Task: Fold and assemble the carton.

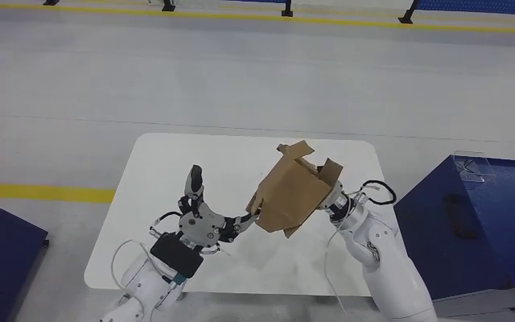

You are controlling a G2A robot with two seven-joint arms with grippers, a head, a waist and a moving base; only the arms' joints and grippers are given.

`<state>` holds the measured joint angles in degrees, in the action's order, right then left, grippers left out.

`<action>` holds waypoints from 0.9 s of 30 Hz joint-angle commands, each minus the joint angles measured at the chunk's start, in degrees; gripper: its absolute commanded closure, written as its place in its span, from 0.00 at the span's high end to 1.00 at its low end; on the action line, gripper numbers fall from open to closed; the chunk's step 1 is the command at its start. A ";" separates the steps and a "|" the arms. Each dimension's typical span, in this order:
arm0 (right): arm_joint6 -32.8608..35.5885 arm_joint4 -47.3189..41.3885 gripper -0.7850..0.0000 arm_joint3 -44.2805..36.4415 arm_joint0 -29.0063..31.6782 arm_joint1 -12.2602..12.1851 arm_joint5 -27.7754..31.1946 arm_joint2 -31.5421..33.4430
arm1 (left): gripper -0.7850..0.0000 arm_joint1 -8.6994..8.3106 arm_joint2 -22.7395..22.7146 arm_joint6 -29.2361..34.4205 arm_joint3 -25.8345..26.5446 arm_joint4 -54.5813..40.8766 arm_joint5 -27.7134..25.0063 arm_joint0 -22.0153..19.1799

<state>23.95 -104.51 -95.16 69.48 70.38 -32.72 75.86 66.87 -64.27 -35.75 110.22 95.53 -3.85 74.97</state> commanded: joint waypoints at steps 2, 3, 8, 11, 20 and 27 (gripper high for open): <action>-0.05 0.33 0.00 -0.19 0.23 0.03 -0.25 -0.15 | 1.00 0.23 0.55 0.23 -0.42 1.23 0.92 -0.64; -0.06 0.40 0.00 -0.26 0.32 0.05 -0.35 -0.19 | 1.00 0.31 0.78 0.47 -0.53 1.70 1.21 -0.82; -0.35 0.72 0.00 -0.77 0.82 0.11 -0.66 -0.45 | 1.00 0.76 1.96 1.12 -0.91 3.23 2.49 -1.61; -0.58 1.17 0.00 -0.75 0.99 0.16 -0.78 -0.72 | 1.00 1.01 2.89 1.08 -0.92 4.69 3.24 -1.93; -0.52 2.25 0.00 -0.69 1.07 0.33 -0.56 -1.22 | 0.78 1.63 3.95 1.52 -1.57 6.56 4.94 -2.39; -0.94 2.90 0.00 -0.72 1.10 0.40 -0.53 -1.14 | 0.00 1.89 3.98 1.62 -1.64 6.78 4.56 -2.06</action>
<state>23.12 -101.72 -95.88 70.58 70.76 -33.29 74.74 68.73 -60.27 -34.26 108.57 102.21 0.82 72.85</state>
